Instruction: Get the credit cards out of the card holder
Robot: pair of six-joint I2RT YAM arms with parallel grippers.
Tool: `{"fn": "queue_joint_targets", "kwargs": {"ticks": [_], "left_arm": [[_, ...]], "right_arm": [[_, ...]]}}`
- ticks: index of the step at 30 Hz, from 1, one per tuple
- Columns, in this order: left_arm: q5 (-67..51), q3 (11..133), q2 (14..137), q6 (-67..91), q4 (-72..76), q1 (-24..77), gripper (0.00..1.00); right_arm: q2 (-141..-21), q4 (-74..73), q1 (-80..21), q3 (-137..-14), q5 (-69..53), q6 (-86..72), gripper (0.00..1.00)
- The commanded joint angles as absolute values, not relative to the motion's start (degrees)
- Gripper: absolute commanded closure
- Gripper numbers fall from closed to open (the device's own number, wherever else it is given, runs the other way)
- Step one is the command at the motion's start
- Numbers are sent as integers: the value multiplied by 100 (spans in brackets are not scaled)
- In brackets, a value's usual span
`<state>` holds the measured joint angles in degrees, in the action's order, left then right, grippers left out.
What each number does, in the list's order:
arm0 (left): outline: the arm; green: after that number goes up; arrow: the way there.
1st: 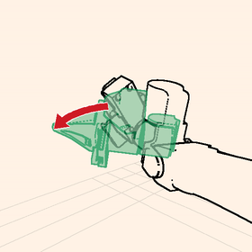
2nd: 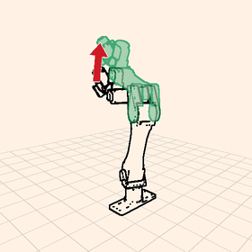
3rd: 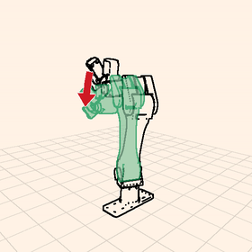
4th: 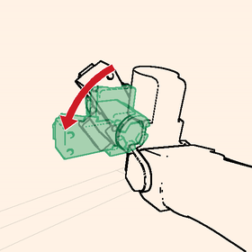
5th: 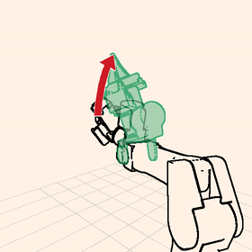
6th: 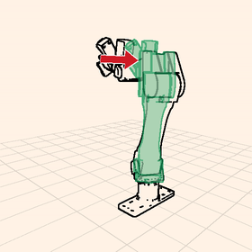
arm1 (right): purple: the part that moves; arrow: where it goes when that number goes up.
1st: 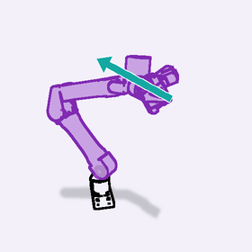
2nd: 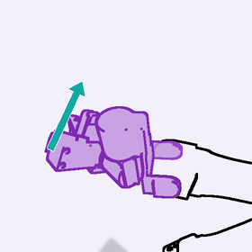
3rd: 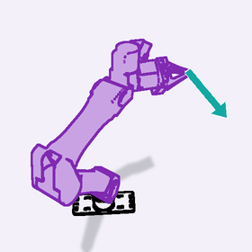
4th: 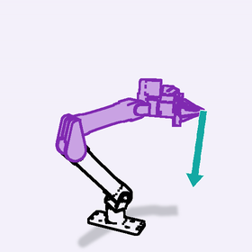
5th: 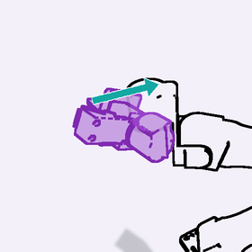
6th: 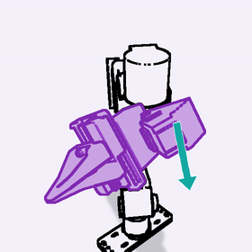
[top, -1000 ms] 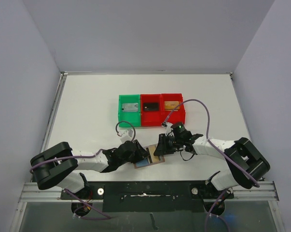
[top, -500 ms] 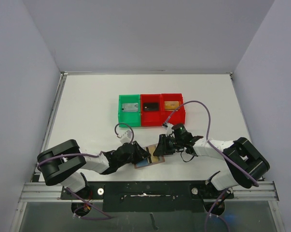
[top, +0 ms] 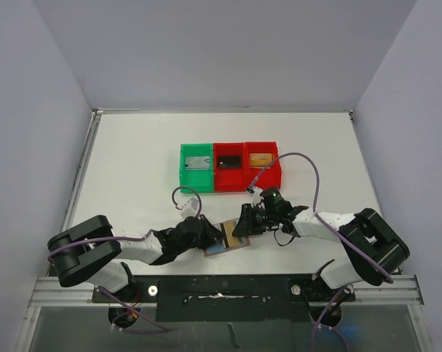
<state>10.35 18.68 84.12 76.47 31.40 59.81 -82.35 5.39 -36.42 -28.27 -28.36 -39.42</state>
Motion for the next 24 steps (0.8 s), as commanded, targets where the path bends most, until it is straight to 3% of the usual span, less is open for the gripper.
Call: {"fn": "queue_joint_targets", "kwargs": {"ticks": [1, 5, 14, 24], "left_arm": [[1169, 1813, 8196, 7559, 2767, 5994, 94], [1158, 1825, 8187, 7526, 2729, 5985, 94], [1133, 1901, 8229, 7487, 2733, 5985, 83], [1107, 1790, 8147, 7480, 2891, 5986, 77]], "right_arm": [[-8290, -153, -3665, -2945, -2203, -3640, 73], [-8166, -297, -3665, -3108, -2216, -3588, 73], [-8027, -208, -3674, -3495, -2645, -3673, 71], [-8455, 338, -3680, -3229, -2813, -3894, 72]]}}
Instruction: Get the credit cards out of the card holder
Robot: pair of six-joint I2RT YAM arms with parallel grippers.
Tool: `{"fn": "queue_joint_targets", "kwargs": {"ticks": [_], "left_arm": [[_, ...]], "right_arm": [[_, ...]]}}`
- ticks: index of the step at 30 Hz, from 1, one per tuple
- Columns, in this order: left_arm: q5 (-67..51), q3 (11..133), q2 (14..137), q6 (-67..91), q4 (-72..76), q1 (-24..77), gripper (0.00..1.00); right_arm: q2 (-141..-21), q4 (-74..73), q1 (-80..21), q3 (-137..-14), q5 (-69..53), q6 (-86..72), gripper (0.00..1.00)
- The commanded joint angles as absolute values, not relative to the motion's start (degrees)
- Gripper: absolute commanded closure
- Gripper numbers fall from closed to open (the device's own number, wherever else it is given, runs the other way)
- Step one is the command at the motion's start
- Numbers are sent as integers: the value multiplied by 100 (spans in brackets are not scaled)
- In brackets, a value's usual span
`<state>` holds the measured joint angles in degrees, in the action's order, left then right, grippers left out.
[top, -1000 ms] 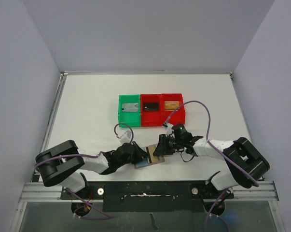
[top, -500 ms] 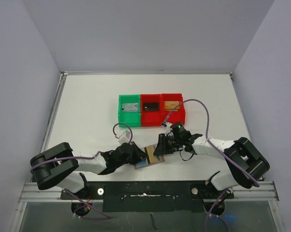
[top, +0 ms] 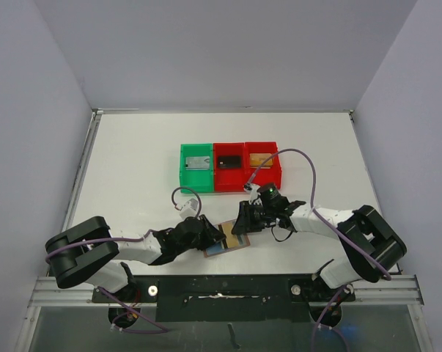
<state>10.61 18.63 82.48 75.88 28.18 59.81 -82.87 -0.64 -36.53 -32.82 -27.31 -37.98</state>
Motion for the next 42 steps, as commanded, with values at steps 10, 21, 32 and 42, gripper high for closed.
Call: {"fn": "queue_joint_targets", "kwargs": {"ticks": [10, 21, 32, 42], "left_arm": [[1100, 1740, 8096, 7490, 2960, 5992, 100], [1322, 1759, 7268, 7349, 1859, 5994, 100], [1111, 1770, 6225, 6989, 1317, 5986, 100], [935, 1938, 5341, 6529, 887, 5931, 100]], "right_arm": [[-8462, 443, -3682, -2918, -2558, -4015, 73], [-8343, 407, -3674, -2924, -2373, -4034, 72], [-7703, 510, -3672, -3071, -2314, -4118, 53], [-7067, 325, -3674, -3145, -1584, -4634, 32]]}}
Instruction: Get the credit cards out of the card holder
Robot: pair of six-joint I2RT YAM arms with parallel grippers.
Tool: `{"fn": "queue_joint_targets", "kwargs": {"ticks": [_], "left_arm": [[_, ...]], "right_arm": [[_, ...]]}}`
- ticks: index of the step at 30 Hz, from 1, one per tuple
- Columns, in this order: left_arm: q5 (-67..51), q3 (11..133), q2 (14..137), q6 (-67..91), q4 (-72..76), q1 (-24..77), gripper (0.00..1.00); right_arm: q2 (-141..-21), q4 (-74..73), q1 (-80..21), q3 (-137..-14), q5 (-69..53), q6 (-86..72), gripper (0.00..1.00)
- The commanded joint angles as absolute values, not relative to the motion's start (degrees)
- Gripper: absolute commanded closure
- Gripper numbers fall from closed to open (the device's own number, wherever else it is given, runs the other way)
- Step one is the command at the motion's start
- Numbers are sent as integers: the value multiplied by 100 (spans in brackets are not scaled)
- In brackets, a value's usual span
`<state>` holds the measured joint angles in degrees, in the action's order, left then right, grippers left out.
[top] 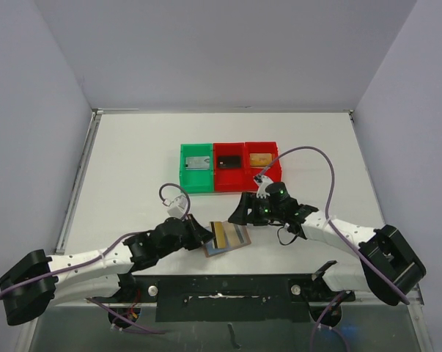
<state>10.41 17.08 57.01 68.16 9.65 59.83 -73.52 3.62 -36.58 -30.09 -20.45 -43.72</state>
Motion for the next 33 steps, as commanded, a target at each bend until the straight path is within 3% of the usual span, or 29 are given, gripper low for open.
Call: {"fn": "queue_joint_targets", "kwargs": {"ticks": [1, 11, 16, 22, 33], "left_arm": [[920, 1956, 5270, 6504, 804, 5914, 100], [574, 2164, 4806, 6844, 58, 5791, 100], [312, 2451, 4609, 7230, -458, 5767, 100], [252, 2321, 4639, 7147, 257, 5690, 100], [224, 2072, 5213, 7768, 1985, 5608, 100]], "right_arm": [[-7000, 336, -3674, -3116, -1543, -4717, 30], [-6686, 304, -3630, -2959, -1267, -5563, 8], [-6495, 564, -3497, -2909, -1264, -5841, 2], [-5756, 1245, -3414, -2433, -1023, -5365, 2], [-5269, 2264, -2017, -1459, -3800, -6084, 2]]}}
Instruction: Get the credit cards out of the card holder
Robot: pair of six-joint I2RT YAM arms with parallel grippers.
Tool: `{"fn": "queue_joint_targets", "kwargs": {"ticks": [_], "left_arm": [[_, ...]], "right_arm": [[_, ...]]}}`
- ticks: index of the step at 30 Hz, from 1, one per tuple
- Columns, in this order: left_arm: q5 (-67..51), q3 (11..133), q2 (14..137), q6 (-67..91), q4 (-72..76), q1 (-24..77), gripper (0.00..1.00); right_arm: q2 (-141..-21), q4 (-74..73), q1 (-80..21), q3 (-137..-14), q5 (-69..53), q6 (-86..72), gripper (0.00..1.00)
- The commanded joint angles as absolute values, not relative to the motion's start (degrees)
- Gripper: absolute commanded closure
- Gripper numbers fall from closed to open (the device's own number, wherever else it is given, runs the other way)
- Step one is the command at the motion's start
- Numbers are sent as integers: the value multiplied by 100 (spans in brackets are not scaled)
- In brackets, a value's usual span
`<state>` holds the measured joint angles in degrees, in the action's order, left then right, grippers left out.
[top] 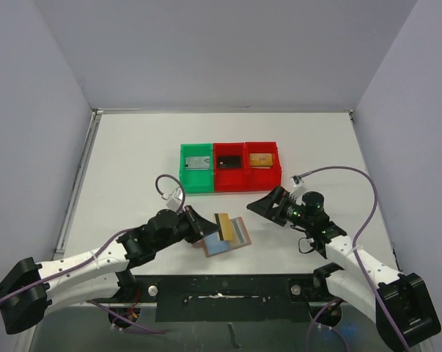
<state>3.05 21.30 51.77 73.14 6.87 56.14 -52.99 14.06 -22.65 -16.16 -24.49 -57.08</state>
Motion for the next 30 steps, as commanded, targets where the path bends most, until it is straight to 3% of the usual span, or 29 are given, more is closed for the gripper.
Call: {"fn": "queue_joint_targets", "kwargs": {"ticks": [1, 4, 9, 13, 23, 30], "left_arm": [[223, 2089, 5231, 7785, 2110, 5607, 100], [230, 2312, 5277, 7477, 1881, 5607, 100], [487, 2175, 5309, 7495, 2041, 5598, 100], [562, 1930, 5288, 7532, 2520, 5561, 100], [421, 1881, 5404, 7383, 2839, 5373, 100], [274, 1705, 5296, 7458, 2895, 5361, 100]], "right_arm": [[-5261, 2577, -1991, -1306, -3998, -6264, 2], [-5188, 3150, -1986, -1117, -4257, -6549, 2], [-5720, 1031, -1923, -1969, -4246, -5186, 1], [-5770, 1626, -1928, -2021, -4619, -5306, 6], [-5208, 1267, -1922, -1754, -3798, -5705, 15], [-5543, 1525, -1916, -2070, -4197, -5782, 19]]}}
